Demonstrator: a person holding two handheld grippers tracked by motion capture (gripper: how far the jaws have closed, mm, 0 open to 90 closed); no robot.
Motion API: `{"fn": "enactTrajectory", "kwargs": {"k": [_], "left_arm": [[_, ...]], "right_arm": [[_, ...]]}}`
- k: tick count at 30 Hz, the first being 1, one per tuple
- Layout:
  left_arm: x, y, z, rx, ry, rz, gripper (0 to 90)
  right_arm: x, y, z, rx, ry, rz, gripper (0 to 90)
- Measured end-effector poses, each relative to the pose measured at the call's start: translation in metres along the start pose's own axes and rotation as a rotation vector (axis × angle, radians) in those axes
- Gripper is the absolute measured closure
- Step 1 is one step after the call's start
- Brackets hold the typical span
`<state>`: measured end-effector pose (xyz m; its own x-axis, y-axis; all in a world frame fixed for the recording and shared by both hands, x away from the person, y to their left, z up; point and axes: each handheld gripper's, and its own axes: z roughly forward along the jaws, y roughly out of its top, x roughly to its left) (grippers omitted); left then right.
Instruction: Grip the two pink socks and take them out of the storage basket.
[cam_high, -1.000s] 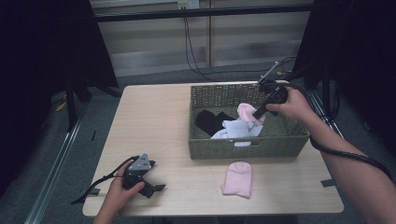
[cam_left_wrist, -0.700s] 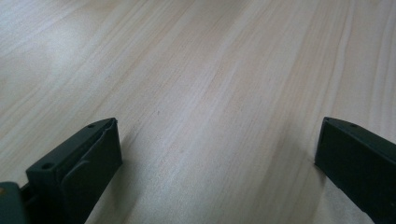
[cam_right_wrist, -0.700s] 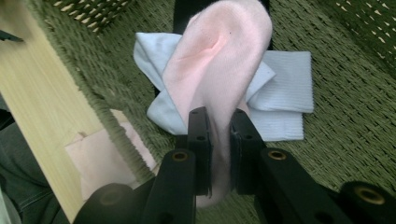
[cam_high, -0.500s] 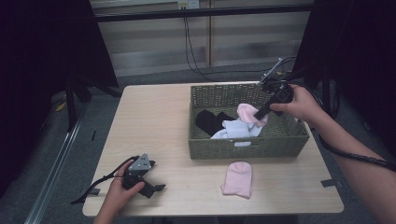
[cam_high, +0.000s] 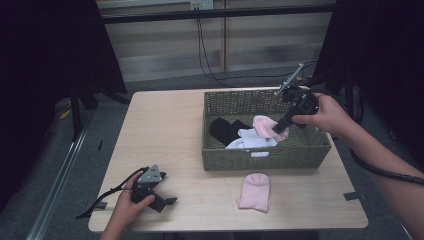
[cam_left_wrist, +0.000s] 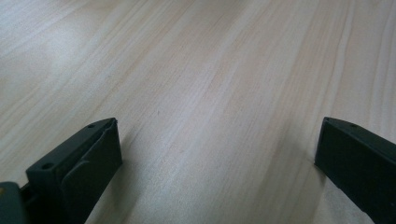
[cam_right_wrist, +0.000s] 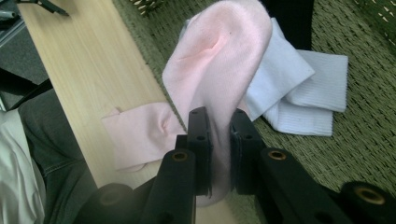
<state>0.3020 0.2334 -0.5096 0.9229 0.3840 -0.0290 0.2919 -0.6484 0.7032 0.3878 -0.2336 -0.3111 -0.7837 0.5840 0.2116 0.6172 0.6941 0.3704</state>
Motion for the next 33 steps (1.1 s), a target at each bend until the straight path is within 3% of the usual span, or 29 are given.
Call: {"fn": "enactTrajectory", "kwargs": {"k": [12, 33], "left_arm": [[0.0, 0.0, 0.0, 0.0, 0.0, 0.0, 0.0], [0.0, 0.0, 0.0, 0.0, 0.001, -0.002, 0.0]], "right_arm": [[0.025, -0.004, -0.003, -0.023, 0.033, -0.073, 80.9], [0.064, -0.011, 0.016, -0.031, 0.095, -0.176, 80.7]]}}
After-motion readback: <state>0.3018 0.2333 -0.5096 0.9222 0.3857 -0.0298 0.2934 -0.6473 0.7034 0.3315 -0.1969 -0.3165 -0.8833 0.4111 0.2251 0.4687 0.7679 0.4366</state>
